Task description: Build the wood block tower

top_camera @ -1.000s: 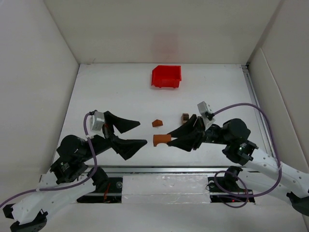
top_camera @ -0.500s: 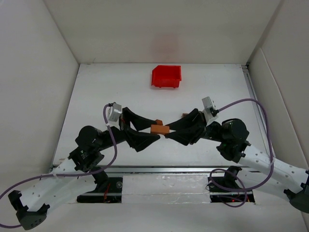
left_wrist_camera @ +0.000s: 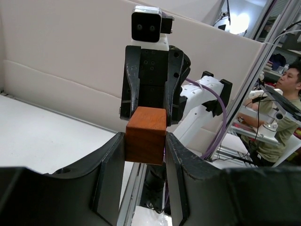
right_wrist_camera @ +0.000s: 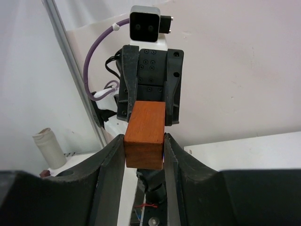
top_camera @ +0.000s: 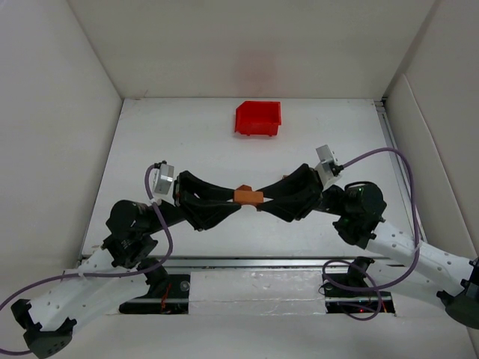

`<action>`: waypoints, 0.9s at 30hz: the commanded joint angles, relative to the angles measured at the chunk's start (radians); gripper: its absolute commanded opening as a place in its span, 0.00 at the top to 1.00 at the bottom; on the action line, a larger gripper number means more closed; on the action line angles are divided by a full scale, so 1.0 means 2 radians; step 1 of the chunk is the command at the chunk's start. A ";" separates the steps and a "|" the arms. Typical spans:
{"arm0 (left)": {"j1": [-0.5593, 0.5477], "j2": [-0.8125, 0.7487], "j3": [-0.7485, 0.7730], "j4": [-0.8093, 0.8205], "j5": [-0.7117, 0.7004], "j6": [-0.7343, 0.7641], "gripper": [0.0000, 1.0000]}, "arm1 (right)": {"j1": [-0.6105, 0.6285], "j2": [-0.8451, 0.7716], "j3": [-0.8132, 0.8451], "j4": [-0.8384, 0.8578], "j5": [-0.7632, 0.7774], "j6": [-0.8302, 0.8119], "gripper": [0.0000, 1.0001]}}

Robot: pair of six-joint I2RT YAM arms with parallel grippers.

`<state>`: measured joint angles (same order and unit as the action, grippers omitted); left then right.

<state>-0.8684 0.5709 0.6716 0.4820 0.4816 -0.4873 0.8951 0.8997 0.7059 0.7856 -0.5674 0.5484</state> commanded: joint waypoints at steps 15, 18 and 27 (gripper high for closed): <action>-0.004 0.033 0.097 -0.172 0.077 0.083 1.00 | -0.020 -0.015 0.161 -0.330 -0.037 -0.174 0.00; -0.004 0.024 0.107 -0.209 0.066 0.106 1.00 | -0.020 -0.018 0.173 -0.384 -0.038 -0.182 0.10; -0.004 0.015 0.111 -0.219 0.081 0.126 1.00 | -0.020 0.022 0.164 -0.411 -0.064 -0.148 0.36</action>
<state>-0.8734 0.5961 0.8452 0.0223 0.6094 -0.2668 0.8585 0.9279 1.0191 -0.0021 -0.6689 0.2203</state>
